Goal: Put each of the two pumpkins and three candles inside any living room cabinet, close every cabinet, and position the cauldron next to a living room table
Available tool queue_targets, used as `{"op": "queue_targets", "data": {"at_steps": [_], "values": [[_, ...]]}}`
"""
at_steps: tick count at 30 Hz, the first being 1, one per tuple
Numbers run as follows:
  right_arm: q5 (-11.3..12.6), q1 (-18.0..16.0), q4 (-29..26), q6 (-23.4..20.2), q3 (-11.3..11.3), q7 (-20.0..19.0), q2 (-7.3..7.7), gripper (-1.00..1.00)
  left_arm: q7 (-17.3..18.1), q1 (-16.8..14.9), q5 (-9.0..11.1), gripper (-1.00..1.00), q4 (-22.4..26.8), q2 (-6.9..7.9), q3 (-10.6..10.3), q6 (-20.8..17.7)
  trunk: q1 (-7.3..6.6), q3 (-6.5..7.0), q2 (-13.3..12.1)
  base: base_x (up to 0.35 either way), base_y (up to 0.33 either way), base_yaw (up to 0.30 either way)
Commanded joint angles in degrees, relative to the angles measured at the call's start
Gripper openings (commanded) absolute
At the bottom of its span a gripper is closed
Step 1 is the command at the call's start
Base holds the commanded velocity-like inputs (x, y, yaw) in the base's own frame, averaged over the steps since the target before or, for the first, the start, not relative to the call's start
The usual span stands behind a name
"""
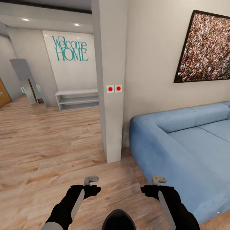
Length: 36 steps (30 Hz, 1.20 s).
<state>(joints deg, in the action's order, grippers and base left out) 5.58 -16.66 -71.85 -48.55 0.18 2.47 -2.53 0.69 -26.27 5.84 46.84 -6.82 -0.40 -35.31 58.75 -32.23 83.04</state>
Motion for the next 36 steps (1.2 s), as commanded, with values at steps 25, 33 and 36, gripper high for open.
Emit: {"op": "queue_targets", "data": {"at_steps": [25, 33, 36], "values": [[0.49, -0.04, 0.47, -0.23, -0.01, 0.26, -0.01, 1.00, -0.16, -0.01, 0.61, 1.00, 0.47, 0.12, -0.04, -0.29, -0.02, 1.61, 0.04, -0.160, 0.021, -0.213], [0.49, -0.04, 0.35, -0.23, 0.02, 0.26, -0.01, 1.00, -0.16, -0.01, 0.58, 1.00, 0.48, 0.18, -0.04, -0.29, -0.02, 1.73, 0.04, 0.063, 0.134, -0.059], [0.49, -0.04, 0.38, -0.23, 0.02, 0.26, -0.01, 1.00, -0.16, -0.01, 0.58, 1.00, 0.47, 0.21, -0.04, -0.29, -0.02, 1.74, 0.04, 0.049, 0.048, -0.055]]}}
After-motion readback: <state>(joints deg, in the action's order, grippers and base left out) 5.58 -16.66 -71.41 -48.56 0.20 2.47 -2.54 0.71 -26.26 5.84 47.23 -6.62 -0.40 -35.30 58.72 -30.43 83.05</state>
